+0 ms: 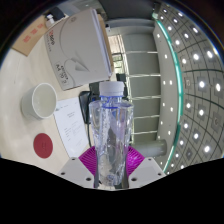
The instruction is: Pour water
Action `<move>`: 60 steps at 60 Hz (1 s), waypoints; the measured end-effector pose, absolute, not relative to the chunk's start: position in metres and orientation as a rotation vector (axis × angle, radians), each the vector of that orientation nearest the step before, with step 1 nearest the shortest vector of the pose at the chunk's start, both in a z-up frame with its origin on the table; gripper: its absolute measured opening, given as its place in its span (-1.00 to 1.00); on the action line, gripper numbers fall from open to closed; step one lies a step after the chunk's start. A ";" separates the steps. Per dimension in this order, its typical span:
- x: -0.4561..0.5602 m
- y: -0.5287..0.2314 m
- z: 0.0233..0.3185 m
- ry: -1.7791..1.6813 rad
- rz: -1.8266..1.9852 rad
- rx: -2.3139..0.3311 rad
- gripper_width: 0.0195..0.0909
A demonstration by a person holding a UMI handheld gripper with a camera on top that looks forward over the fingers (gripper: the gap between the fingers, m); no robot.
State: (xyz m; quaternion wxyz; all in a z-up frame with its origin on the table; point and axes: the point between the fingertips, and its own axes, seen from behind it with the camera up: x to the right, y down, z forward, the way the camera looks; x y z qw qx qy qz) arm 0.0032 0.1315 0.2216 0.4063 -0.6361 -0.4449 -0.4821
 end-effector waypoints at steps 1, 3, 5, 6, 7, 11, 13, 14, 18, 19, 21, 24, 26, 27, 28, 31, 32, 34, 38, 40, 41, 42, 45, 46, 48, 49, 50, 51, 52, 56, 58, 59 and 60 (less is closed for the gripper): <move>0.003 0.130 0.221 -1.075 -1.174 -1.633 -0.59; 0.000 0.127 0.225 -0.997 -1.067 -1.684 -0.59; -0.004 0.124 0.226 -0.921 -0.965 -1.723 -0.60; -0.005 0.124 0.228 -0.884 -0.921 -1.739 -0.60; -0.007 0.123 0.229 -0.850 -0.876 -1.754 -0.59; -0.016 0.121 0.229 -0.715 -0.696 -1.795 -0.59; -0.018 0.122 0.228 -0.651 -0.601 -1.817 -0.59; -0.020 0.122 0.227 -0.623 -0.549 -1.828 -0.59; -0.026 0.125 0.215 -0.505 -0.369 -1.865 -0.58; -0.027 0.124 0.212 -0.482 -0.323 -1.874 -0.58; -0.028 0.124 0.206 -0.443 -0.241 -1.886 -0.58; -0.025 0.126 0.197 -0.387 -0.133 -1.899 -0.59; -0.023 0.126 0.190 -0.347 -0.073 -1.902 -0.59; -0.026 0.127 0.183 -0.331 -0.047 -1.904 -0.59; -0.026 0.126 0.179 -0.320 -0.024 -1.911 -0.59; -0.024 0.126 0.161 -0.297 0.035 -1.932 -0.59; -0.024 0.126 0.155 -0.292 0.049 -1.937 -0.59; -0.022 0.127 0.141 -0.285 0.076 -1.945 -0.58; -0.022 0.127 0.121 -0.262 0.108 -1.955 -0.58; -0.022 0.127 0.111 -0.260 0.127 -1.969 -0.58; -0.021 0.128 0.107 -0.260 0.139 -1.976 -0.58; -0.021 0.128 0.103 -0.256 0.149 -1.980 -0.58; -0.021 0.129 0.092 -0.244 0.172 -1.988 -0.58; -0.019 0.129 0.089 -0.242 0.180 -1.992 -0.58; -0.022 0.129 0.080 -0.233 0.184 -1.997 -0.56; -0.022 0.129 0.077 -0.229 0.187 -2.000 -0.55; -0.022 0.128 0.075 -0.227 0.193 -1.990 -0.54; -0.022 0.130 0.079 -0.222 0.199 -1.968 -0.54; -0.021 0.129 0.078 -0.222 0.197 -1.967 -0.54; -0.019 0.127 0.079 -0.226 0.196 -1.957 -0.41; -0.019 0.127 0.078 -0.227 0.190 -1.954 -0.34; -0.019 0.126 0.079 -0.230 0.187 -1.951 -0.29; -0.019 0.126 0.078 -0.234 0.182 -1.950 -0.25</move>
